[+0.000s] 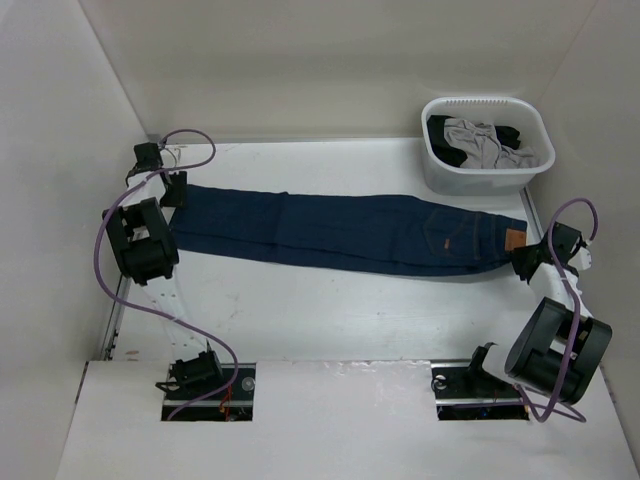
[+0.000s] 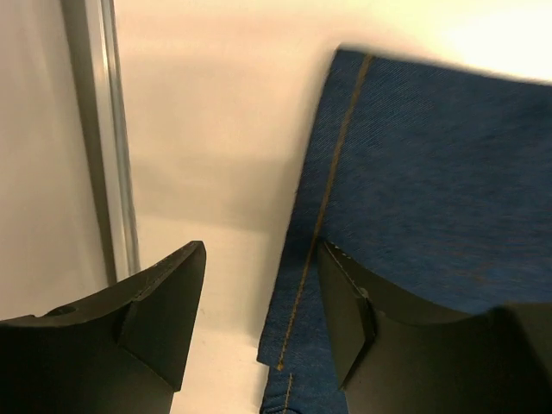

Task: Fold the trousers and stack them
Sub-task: Fold the trousers

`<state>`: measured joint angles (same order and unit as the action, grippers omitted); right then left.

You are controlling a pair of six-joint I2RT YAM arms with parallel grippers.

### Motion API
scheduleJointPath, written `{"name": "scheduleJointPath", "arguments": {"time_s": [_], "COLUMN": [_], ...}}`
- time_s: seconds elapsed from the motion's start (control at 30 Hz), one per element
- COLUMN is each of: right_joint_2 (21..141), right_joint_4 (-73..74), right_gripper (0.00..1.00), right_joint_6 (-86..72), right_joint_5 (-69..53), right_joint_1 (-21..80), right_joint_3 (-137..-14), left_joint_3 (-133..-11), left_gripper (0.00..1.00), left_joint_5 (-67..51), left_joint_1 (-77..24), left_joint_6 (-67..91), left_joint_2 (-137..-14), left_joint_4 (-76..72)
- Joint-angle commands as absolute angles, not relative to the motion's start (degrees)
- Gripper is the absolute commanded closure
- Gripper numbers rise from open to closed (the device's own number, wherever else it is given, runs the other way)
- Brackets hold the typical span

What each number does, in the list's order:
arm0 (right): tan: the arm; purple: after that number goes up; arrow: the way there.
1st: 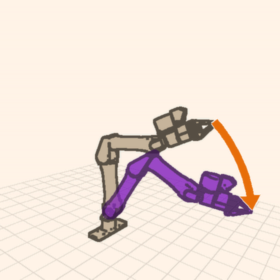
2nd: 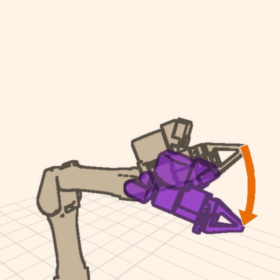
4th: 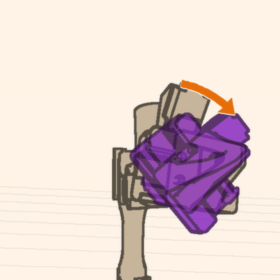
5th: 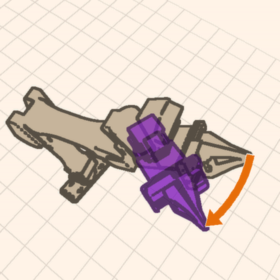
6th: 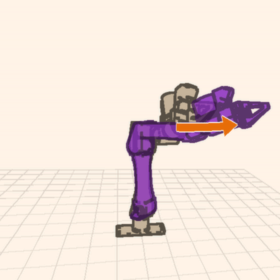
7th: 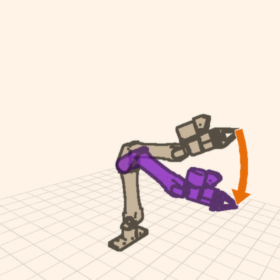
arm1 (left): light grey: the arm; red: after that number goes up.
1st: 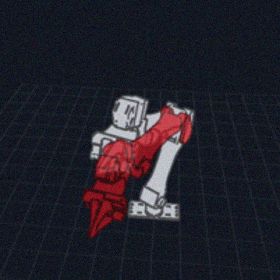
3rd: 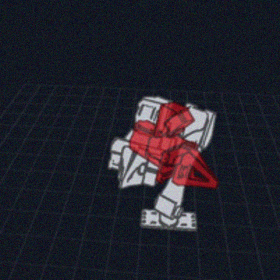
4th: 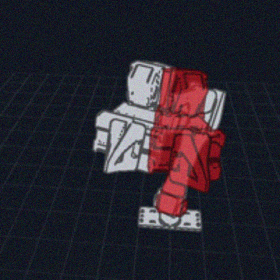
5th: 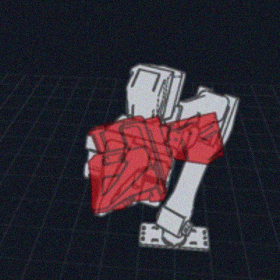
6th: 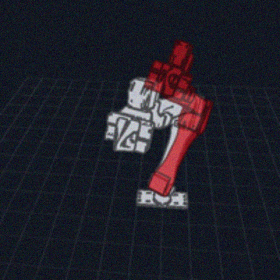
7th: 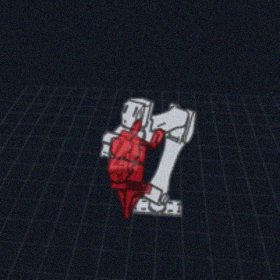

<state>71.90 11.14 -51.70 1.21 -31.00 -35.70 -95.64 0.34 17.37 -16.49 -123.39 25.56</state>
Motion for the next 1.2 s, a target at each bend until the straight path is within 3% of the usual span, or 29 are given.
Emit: {"name": "scheduleJointPath", "arguments": {"time_s": [0.0,0.3,0.53,1.0,1.03,1.17], "right_joint_2": [71.8,71.4,70.3,72.5,72.2,70.1], "right_joint_4": [9.2,9.8,9.5,8.3,8.3,10.5], "right_gripper": [0.81,0.81,0.81,0.81,0.79,0.51], "right_joint_6": [-50.4,-50.4,-50.3,-51.5,-51.4,-50.7], "right_joint_5": [0.4,0.5,0.5,0.1,0.1,0.6], "right_joint_1": [-29.8,-29.5,-29.6,-28.6,-28.5,-29.1], "right_joint_3": [-39.8,-39.6,-38.6,-39.6,-39.6,-39.1], "left_joint_3": [-96.5,-92.5,-89.6,-93.5,-93.7,-92.5], "left_gripper": [0.47,0.56,0.54,0.67,0.70,0.92], "left_joint_5": [-0.6,-5.7,-10.7,-9.0,-8.9,-8.4], "left_joint_1": [19.3,21.6,23.5,24.7,24.5,23.9], "left_joint_6": [-12.2,-9.5,-7.8,-9.1,-9.2,-9.7], "left_joint_2": [-121.8,-119.5,-112.7,-120.6,-120.8,-120.2], "left_joint_4": [27.1,30.7,34.1,37.8,37.8,37.6]}}
